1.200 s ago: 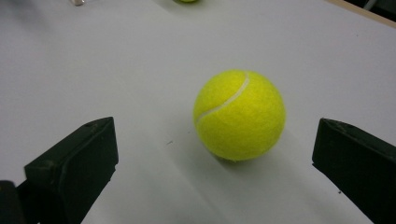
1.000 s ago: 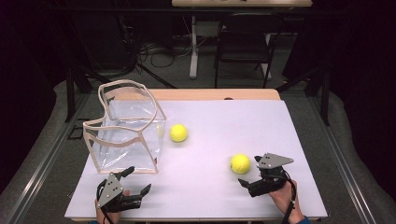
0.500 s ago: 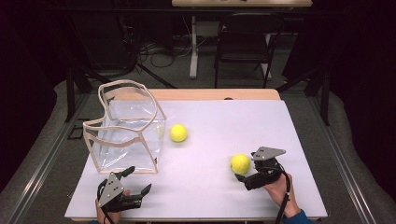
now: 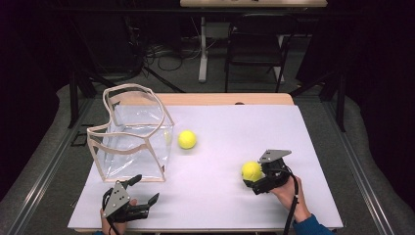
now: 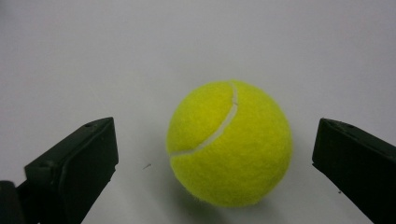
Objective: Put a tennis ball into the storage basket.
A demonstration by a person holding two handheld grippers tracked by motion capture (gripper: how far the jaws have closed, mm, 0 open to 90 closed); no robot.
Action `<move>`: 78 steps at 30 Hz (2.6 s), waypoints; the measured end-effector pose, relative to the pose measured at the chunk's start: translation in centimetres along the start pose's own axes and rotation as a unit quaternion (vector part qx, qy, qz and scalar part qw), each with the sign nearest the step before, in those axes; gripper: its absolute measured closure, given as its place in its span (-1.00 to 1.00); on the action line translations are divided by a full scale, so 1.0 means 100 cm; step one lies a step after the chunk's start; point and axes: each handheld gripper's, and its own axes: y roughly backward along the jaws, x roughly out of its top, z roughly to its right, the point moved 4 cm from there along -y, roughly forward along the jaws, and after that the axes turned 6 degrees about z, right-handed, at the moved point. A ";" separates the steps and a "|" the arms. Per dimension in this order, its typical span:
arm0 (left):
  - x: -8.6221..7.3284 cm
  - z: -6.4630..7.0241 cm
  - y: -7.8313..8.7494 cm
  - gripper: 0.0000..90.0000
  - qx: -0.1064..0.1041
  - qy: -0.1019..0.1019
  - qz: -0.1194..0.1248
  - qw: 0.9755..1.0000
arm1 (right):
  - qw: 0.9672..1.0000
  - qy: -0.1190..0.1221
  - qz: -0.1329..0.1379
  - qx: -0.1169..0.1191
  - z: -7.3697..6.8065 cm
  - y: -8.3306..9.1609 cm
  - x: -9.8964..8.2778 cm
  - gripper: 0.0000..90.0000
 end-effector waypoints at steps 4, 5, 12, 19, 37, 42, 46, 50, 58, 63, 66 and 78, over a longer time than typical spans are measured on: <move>0.000 0.001 -0.001 -0.65 -0.001 -0.001 -0.001 1.000 | 1.000 0.001 -0.008 0.002 0.001 -0.004 0.000 -1.00; 0.000 0.001 -0.001 -0.65 -0.002 -0.001 -0.002 1.000 | 1.000 0.000 -0.009 0.002 0.001 -0.005 0.001 -1.00; 0.000 0.000 -0.001 -0.65 -0.002 -0.002 -0.003 1.000 | 1.000 -0.006 -0.028 0.002 0.005 -0.014 0.003 -0.98; 0.000 0.000 -0.001 -0.65 -0.004 -0.001 -0.001 1.000 | 0.999 -0.008 -0.050 0.007 0.005 -0.025 0.000 -0.92; 0.000 0.001 -0.001 -0.65 -0.004 0.001 -0.002 1.000 | 0.997 -0.021 -0.074 -0.005 0.007 -0.030 -0.005 -0.44; 0.000 0.001 0.000 -0.65 -0.004 -0.001 -0.001 1.000 | 0.997 -0.018 -0.072 -0.009 0.006 -0.029 -0.004 -0.43; 0.000 0.001 -0.001 -0.65 -0.003 -0.001 -0.002 1.000 | 0.998 -0.015 -0.068 -0.008 0.004 -0.026 0.000 -0.42; 0.000 0.001 -0.001 -0.65 -0.002 0.002 -0.003 1.000 | 0.997 -0.011 -0.071 -0.007 0.001 -0.027 0.002 -0.42; 0.000 0.000 0.000 -0.65 -0.003 0.003 -0.003 1.000 | 0.997 0.001 -0.074 -0.007 -0.001 -0.031 0.008 -0.42; 0.000 0.000 0.000 -0.65 -0.003 0.002 -0.002 1.000 | 0.997 0.007 -0.075 -0.007 -0.003 -0.032 0.012 -0.42; 0.000 0.000 0.000 -0.65 -0.003 0.002 -0.002 1.000 | 0.997 0.008 -0.073 -0.008 -0.003 -0.033 0.014 -0.42; 0.000 0.000 0.000 -0.65 -0.001 0.002 0.001 1.000 | 0.998 0.019 -0.064 -0.008 -0.006 -0.034 0.026 -0.42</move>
